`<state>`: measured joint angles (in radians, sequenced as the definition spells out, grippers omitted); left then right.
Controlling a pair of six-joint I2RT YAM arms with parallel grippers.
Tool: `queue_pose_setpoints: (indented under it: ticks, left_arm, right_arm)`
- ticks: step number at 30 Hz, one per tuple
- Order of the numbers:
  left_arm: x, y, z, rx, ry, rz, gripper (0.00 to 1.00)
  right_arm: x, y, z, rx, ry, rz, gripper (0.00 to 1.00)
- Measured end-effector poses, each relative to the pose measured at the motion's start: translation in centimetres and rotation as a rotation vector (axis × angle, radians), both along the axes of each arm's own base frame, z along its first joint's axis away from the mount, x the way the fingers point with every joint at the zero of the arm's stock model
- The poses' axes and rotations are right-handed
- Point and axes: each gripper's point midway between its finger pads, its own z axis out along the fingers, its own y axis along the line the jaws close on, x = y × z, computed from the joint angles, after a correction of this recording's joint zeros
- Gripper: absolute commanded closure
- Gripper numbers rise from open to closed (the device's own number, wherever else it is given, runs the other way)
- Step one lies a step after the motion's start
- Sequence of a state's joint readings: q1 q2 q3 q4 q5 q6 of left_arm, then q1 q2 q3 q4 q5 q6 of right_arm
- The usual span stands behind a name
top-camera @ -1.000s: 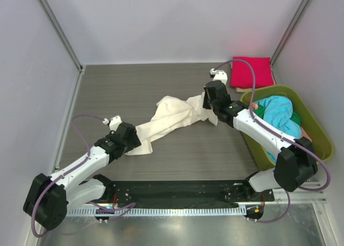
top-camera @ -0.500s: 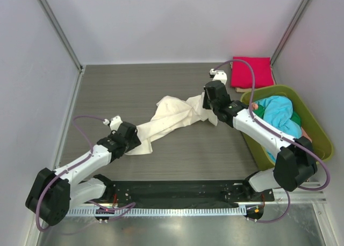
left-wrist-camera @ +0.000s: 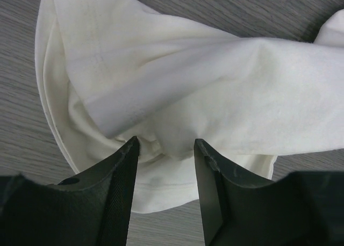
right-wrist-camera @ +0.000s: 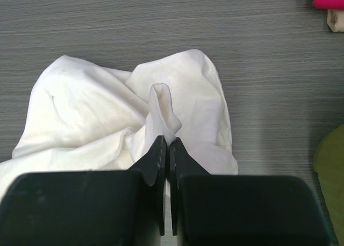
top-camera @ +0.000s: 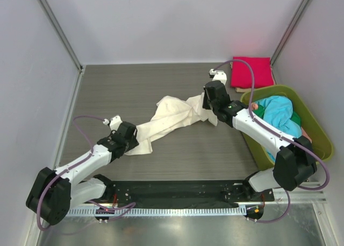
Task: Fold and stack the t-shirts
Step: Flatten the tshirt out
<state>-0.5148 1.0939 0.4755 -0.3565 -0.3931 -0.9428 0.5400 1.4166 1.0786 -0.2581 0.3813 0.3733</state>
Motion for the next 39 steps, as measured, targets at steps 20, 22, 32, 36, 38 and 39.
queue_pose_setpoints:
  ticks: [20, 22, 32, 36, 38, 39]
  left_arm:
    - [0.7, -0.1, 1.7, -0.016, -0.047, 0.001, 0.55]
    - [0.7, -0.2, 1.5, -0.018, -0.042, -0.001, 0.53]
    - [0.3, -0.3, -0.1, -0.016, -0.007, -0.012, 0.67]
    - [0.4, -0.4, -0.3, -0.011, -0.005, -0.016, 0.78]
    - [0.4, -0.4, -0.3, -0.008, -0.006, -0.020, 0.80]
    - [0.4, -0.3, -0.3, -0.006, -0.006, -0.023, 0.81]
  right_arm:
    - [-0.2, -0.1, -1.1, -0.012, 0.023, 0.001, 0.99]
    - [-0.2, -0.1, -1.2, -0.014, 0.025, 0.001, 0.99]
    - [-0.2, -0.1, -1.3, -0.014, 0.026, 0.001, 0.99]
    - [-0.2, -0.1, -1.3, -0.014, 0.026, 0.001, 0.99]
    - [-0.2, -0.1, -1.3, -0.014, 0.026, 0.001, 0.99]
    - [-0.2, -0.1, -1.3, -0.014, 0.026, 0.001, 0.99]
